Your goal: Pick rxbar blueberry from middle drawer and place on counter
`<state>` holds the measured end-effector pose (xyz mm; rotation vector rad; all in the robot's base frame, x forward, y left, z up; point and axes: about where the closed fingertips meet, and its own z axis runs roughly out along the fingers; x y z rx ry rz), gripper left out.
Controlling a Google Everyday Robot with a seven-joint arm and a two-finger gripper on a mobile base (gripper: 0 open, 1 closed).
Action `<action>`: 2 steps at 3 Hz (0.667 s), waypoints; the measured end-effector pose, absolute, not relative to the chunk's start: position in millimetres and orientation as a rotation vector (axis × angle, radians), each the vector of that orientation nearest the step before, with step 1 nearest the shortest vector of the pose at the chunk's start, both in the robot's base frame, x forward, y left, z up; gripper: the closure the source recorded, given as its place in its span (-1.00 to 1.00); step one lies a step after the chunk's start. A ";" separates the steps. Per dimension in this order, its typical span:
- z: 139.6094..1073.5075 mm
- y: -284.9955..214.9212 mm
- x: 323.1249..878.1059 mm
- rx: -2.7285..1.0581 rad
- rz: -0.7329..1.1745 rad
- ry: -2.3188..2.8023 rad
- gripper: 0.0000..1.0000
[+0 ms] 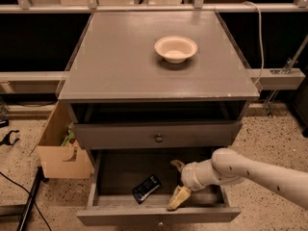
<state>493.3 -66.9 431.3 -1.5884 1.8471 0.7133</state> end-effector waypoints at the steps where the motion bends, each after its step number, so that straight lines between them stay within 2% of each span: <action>1: 427.1 -64.1 500.9 -1.559 0.731 1.893 -1.00; 2: 426.6 -60.5 508.8 -1.537 0.747 1.939 -1.00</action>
Offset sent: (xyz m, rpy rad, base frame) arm 0.0271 0.0075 -0.0032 -0.0273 0.1143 -0.0843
